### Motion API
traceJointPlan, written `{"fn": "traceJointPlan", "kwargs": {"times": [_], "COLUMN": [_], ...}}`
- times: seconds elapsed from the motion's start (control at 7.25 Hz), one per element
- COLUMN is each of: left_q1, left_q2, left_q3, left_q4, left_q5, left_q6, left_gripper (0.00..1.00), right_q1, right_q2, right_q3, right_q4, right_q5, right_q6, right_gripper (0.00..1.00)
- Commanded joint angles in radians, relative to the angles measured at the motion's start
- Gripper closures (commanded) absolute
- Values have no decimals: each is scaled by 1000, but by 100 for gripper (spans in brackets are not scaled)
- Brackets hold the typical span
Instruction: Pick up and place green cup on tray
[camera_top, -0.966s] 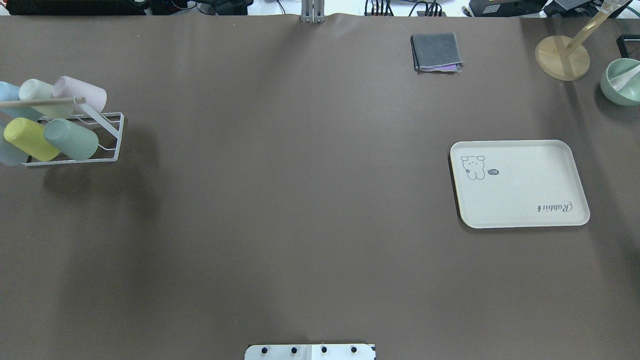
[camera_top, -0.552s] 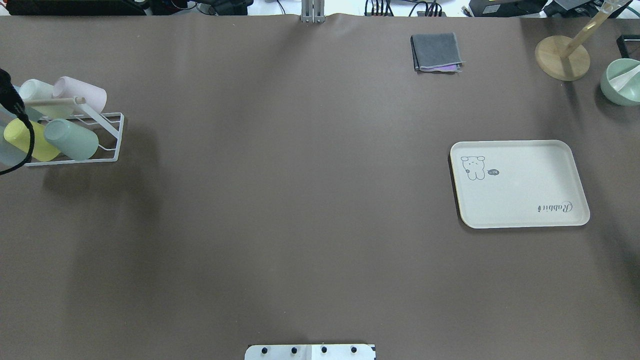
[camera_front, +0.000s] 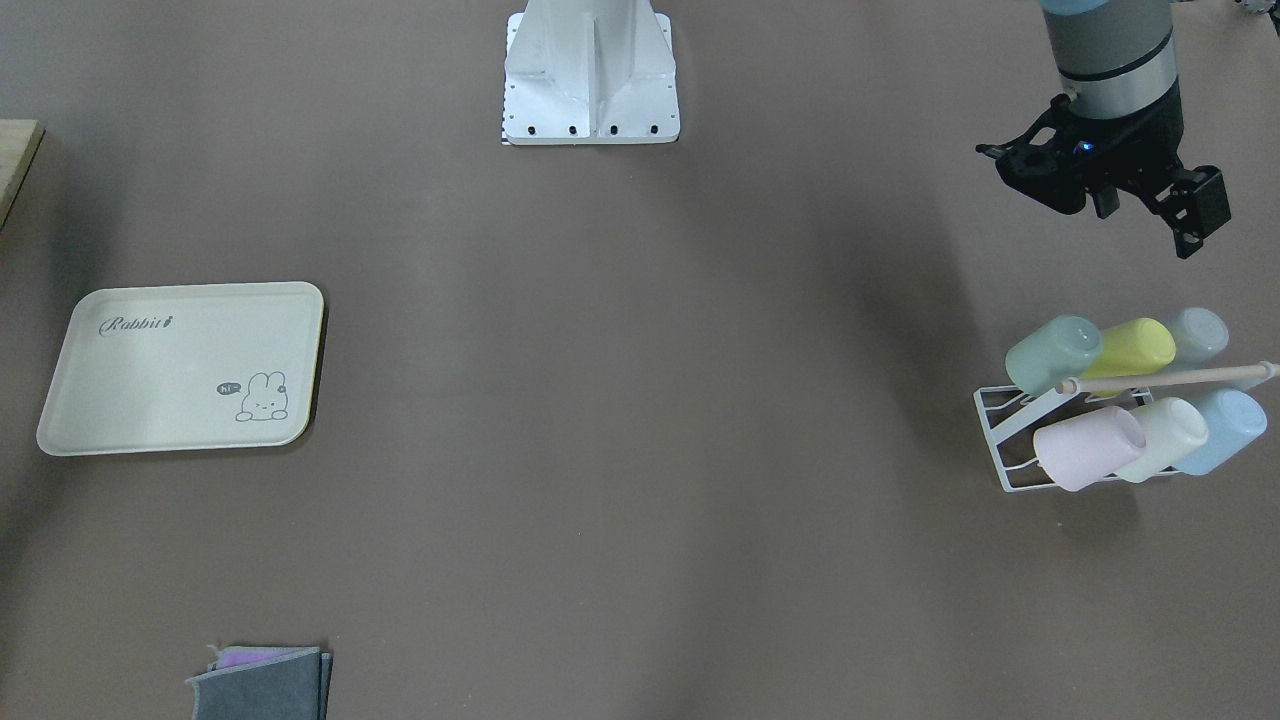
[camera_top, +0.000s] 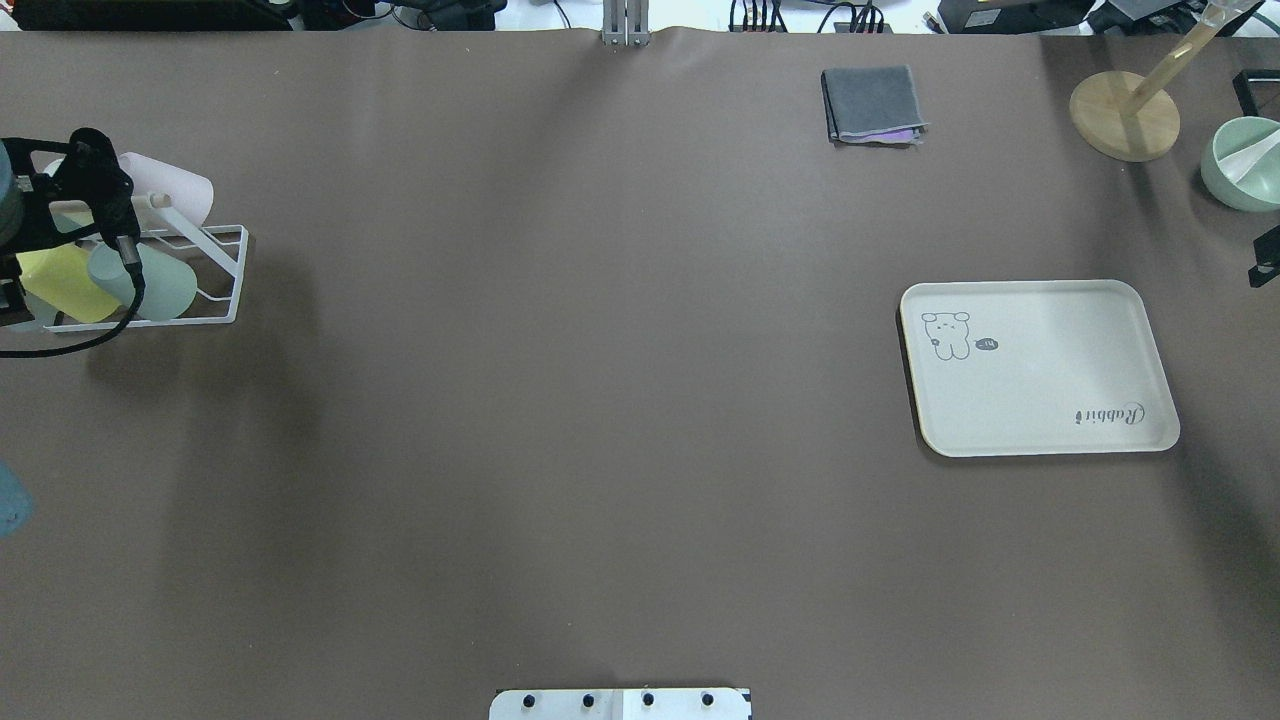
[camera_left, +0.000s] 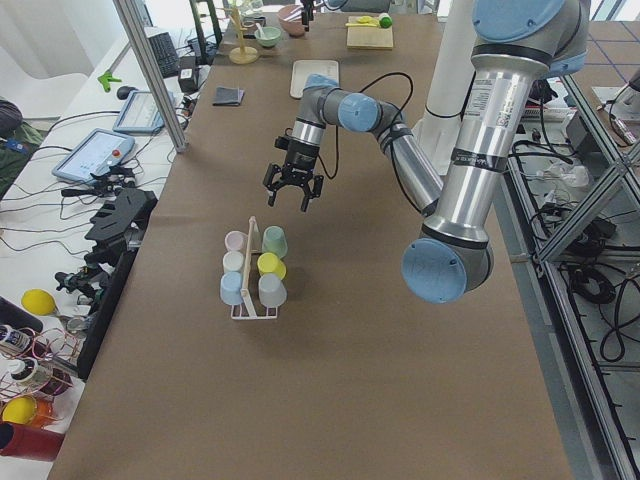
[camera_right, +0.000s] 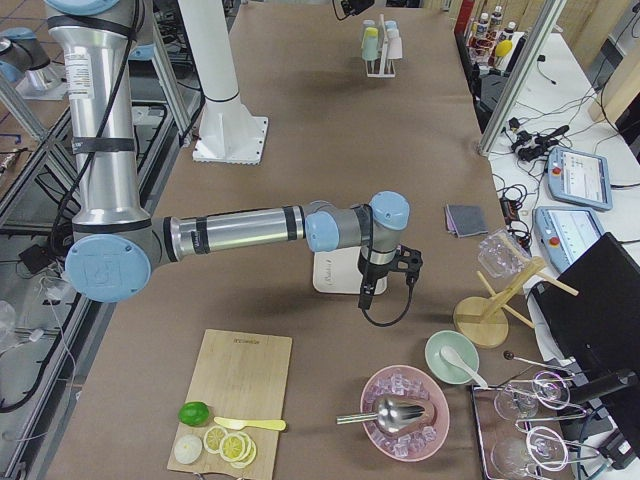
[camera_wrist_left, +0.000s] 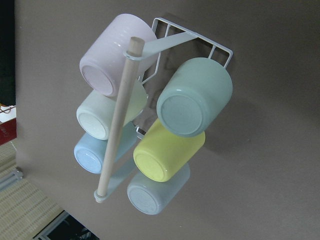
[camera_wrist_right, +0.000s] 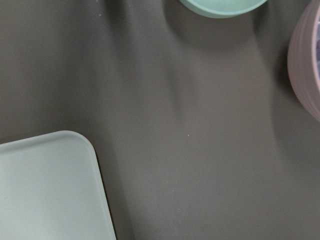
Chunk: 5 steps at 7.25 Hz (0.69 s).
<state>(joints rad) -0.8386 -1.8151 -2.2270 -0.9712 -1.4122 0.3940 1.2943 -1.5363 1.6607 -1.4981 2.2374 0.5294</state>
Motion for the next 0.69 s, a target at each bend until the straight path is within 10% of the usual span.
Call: {"fn": "traceJointPlan", "kwargs": {"times": [0.0,0.55], "left_q1": [55,205], "left_q2": [-1,5], "left_q3": [7,131], "left_q4": [0,9], "left_q5": [200,525], "left_q6": [126,205], "left_gripper": [2,2], "right_q1": [-93,-125], "right_q2": [2,13], "right_q3": [-27,-79], "right_q4": [128,286], "right_q5": [-7,17], "right_q6": [110,176], "right_gripper": [0,1]}}
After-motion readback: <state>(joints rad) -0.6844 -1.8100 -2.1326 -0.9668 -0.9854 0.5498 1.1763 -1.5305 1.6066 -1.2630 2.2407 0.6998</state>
